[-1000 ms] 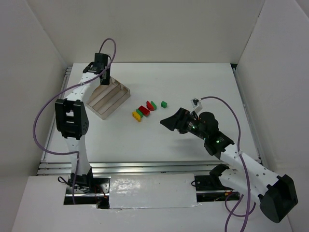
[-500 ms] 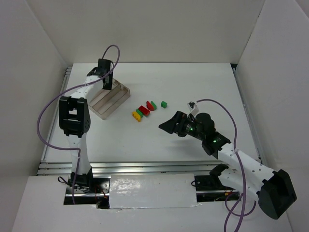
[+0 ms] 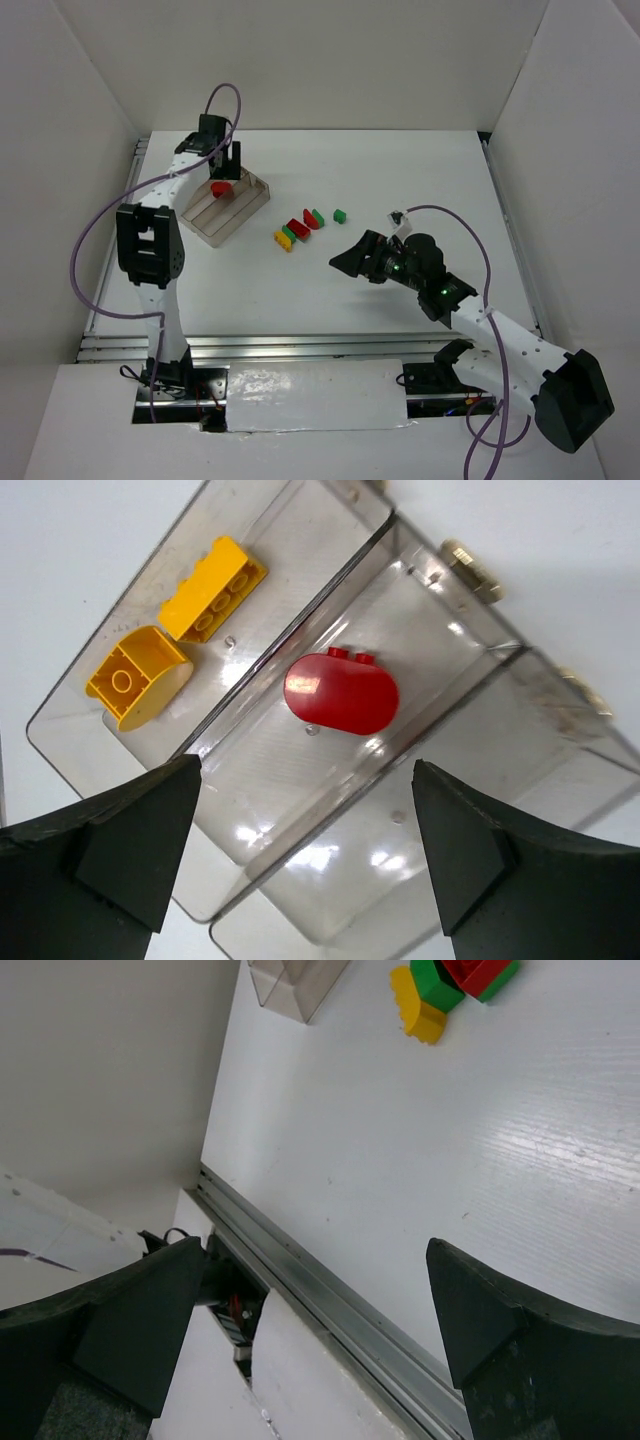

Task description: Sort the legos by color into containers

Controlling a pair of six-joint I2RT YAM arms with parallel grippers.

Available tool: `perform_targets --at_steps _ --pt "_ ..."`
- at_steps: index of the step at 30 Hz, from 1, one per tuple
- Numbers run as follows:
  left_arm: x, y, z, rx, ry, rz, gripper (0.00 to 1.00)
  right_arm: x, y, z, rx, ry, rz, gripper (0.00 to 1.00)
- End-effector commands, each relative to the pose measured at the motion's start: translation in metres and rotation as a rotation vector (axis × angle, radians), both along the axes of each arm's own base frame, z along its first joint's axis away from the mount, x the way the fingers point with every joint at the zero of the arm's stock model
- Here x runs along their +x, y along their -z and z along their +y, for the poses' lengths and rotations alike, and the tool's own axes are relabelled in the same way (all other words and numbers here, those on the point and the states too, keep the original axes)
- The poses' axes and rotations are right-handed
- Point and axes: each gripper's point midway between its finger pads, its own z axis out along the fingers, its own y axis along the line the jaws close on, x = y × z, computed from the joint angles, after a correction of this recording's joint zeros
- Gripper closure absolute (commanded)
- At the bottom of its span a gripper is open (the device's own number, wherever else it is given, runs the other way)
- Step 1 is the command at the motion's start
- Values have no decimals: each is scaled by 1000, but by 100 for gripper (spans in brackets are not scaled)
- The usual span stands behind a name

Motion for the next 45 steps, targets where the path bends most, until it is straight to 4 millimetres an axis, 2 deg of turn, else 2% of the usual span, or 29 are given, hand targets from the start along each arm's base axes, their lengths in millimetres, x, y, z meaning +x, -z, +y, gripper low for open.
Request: perform_targets --at_steps 1,3,4,5,6,7,8,9,10,11,12,13,15,17,18,19,21,23,25,26,27,29,31,32,34,35,36,45 --pt "-2 -101 -38 -179 13 -193 0 11 -8 -3 -33 23 -45 0" --pt "-17 -111 -62 -233 37 -170 0 13 -4 -4 -57 30 -36 0" --pt "-27 -122 -90 -269 74 -180 1 14 -2 -5 -72 37 -30 0" --pt "-38 -114 -104 -278 98 -154 1 17 -3 -7 -90 46 -41 0" --pt "-49 -122 -115 -293 120 -167 0 18 0 -11 -112 64 -33 0" --pt "-62 -119 -140 -313 148 -156 1 18 1 -14 -128 69 -43 0" --pt "-76 -98 -148 -305 164 -106 0 19 -2 -16 -137 75 -56 0" --pt "-83 -103 -158 -322 184 -131 0 19 2 -23 -172 104 -44 0" --pt "-99 -82 -173 -326 204 -84 0 20 3 -27 -196 117 -44 0" --pt "-107 -76 -183 -345 239 -72 0 21 -2 -30 -203 133 -56 0" --pt "-115 -79 -199 -364 278 -89 0 23 2 -38 -242 162 -46 0" --pt "-124 -65 -203 -358 294 -57 1 23 1 -41 -253 169 -50 0" --pt "-133 -57 -218 -345 352 -51 0 20 1 -46 -277 176 -53 0" --pt "-138 -33 -225 -321 382 8 1 16 0 -47 -278 165 -57 0" --pt "-136 -28 -229 -310 406 19 1 13 0 -45 -270 144 -61 0" --pt "-135 -11 -231 -299 413 60 0 10 0 -44 -260 134 -65 0" --pt "-128 -6 -237 -288 440 62 0 6 3 -41 -251 110 -61 0" --pt "-123 8 -240 -274 451 84 1 3 10 -40 -253 98 -46 0" --pt "-115 9 -243 -258 463 76 1 1 14 -40 -255 92 -37 0" --pt "-113 17 -244 -247 466 90 0 1 16 -40 -254 86 -35 0" --pt "-107 14 -245 -233 471 79 1 0 18 -40 -256 82 -29 0" --pt "-102 27 -244 -202 476 101 0 -2 21 -40 -261 78 -26 0" --pt "-96 27 -246 -190 488 106 1 -3 22 -40 -261 73 -25 0" --pt "-95 36 -247 -183 493 125 1 -3 22 -40 -262 72 -26 0" --pt "-89 35 -250 -173 504 121 0 -4 23 -40 -265 66 -26 0" --pt "-89 43 -248 -158 500 144 1 -4 23 -41 -266 66 -25 0" --pt "-86 41 -248 -155 495 140 1 -4 23 -41 -269 70 -27 0" --pt "-89 67 -238 -103 482 201 1 -4 24 -40 -267 63 -27 0"
